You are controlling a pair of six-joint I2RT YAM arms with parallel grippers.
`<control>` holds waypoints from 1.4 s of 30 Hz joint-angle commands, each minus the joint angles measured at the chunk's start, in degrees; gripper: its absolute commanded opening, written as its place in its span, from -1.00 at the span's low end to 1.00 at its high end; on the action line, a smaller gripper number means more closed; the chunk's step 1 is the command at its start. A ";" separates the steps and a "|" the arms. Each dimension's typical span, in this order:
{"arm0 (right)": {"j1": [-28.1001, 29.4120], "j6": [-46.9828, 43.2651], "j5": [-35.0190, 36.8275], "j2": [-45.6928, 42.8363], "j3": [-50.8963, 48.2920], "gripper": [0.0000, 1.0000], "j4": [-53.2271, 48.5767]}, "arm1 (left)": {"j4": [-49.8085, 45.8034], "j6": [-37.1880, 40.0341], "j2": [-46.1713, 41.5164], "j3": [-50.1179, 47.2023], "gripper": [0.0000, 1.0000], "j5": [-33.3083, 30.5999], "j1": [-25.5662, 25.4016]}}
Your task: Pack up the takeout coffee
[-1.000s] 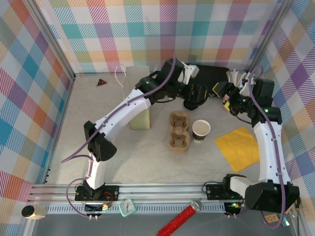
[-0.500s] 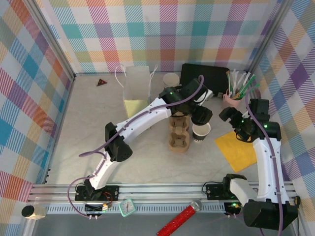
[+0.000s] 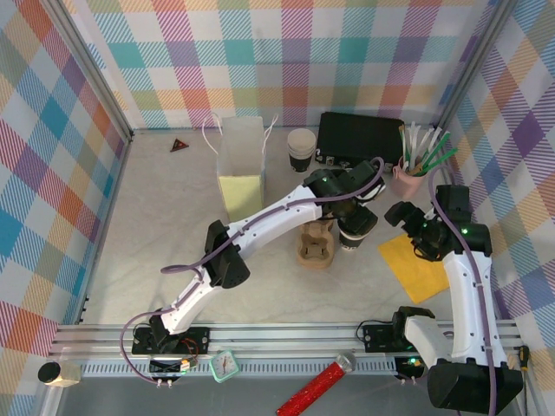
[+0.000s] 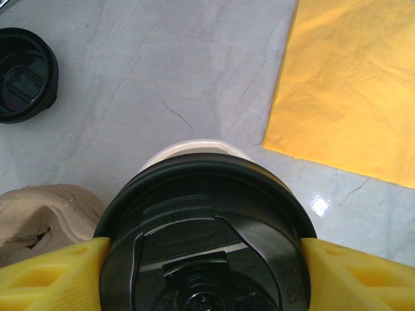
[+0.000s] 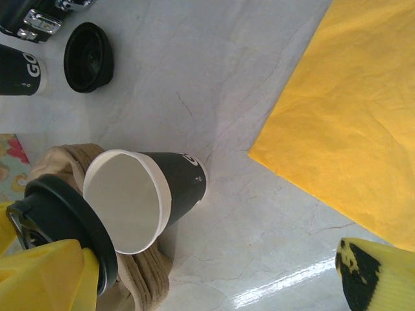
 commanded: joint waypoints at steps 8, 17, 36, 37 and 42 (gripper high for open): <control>-0.36 -1.02 -2.53 0.50 -2.01 0.98 0.60 | -0.25 3.62 2.25 2.07 0.40 -3.23 -0.68; -0.37 0.97 -7.57 6.26 -8.26 0.24 11.75 | -0.43 4.46 2.46 2.07 0.40 -2.38 -0.68; -0.68 -0.36 -17.42 25.73 -7.27 -0.38 28.39 | -1.65 5.07 2.55 1.87 0.40 -1.86 -0.62; -0.63 -0.56 -18.02 26.82 -7.03 -0.38 28.73 | -1.66 5.14 2.47 1.89 0.40 -1.86 -0.62; -0.37 -1.43 -22.97 30.37 -7.37 -0.45 30.20 | -2.26 5.26 2.27 1.55 0.40 -1.91 -0.55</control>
